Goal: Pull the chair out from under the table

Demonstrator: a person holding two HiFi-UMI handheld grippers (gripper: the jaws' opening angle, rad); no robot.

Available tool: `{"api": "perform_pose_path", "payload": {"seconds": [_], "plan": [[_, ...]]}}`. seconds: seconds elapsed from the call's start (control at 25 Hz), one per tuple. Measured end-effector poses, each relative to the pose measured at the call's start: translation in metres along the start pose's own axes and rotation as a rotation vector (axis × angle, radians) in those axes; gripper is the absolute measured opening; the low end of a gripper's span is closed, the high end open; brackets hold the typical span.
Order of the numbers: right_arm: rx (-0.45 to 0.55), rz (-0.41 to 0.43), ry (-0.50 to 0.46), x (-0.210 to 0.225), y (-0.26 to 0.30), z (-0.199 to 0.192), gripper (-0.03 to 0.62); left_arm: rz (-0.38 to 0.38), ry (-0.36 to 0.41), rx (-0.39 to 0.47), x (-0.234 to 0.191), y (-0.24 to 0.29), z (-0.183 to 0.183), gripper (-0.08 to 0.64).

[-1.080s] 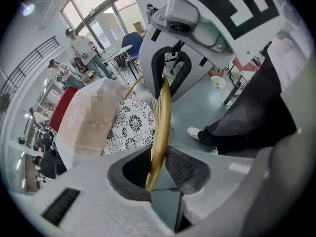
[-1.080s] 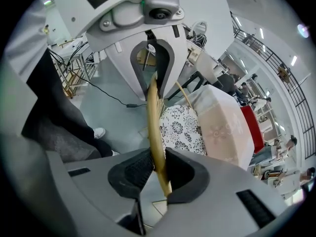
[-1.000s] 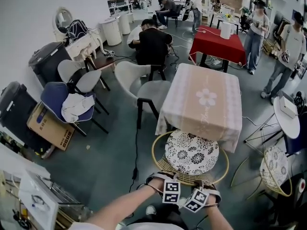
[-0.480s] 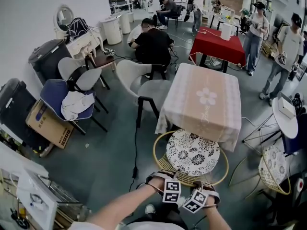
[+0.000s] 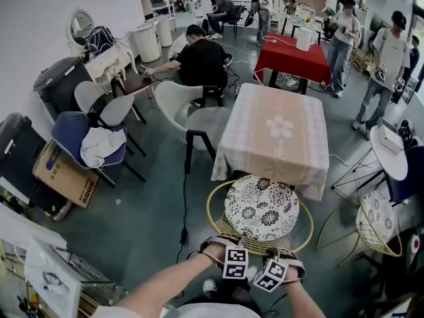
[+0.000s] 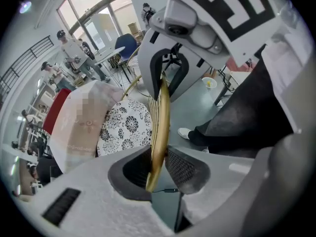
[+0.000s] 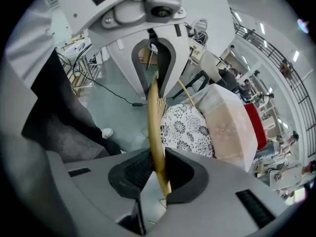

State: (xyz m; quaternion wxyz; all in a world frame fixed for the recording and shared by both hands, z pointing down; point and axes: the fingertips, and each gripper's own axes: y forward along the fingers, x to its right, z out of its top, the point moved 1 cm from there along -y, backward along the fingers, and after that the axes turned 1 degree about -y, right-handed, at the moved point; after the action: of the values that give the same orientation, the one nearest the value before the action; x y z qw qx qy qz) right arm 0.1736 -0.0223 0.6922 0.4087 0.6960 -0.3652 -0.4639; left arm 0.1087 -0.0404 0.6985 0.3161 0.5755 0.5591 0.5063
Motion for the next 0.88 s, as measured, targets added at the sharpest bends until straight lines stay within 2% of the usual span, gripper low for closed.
{"api": "perform_pose_path", "payload": {"seconds": [0.16, 0.88], "plan": [[-0.006, -0.007, 0.003, -0.007, -0.004, 0.003, 0.057, 0.008, -0.019, 0.007, 0.009, -0.005, -0.002, 0.09], [-0.029, 0.017, 0.015, -0.051, -0.02, 0.007, 0.057, -0.03, 0.018, 0.018, 0.053, -0.017, -0.006, 0.089]]}}
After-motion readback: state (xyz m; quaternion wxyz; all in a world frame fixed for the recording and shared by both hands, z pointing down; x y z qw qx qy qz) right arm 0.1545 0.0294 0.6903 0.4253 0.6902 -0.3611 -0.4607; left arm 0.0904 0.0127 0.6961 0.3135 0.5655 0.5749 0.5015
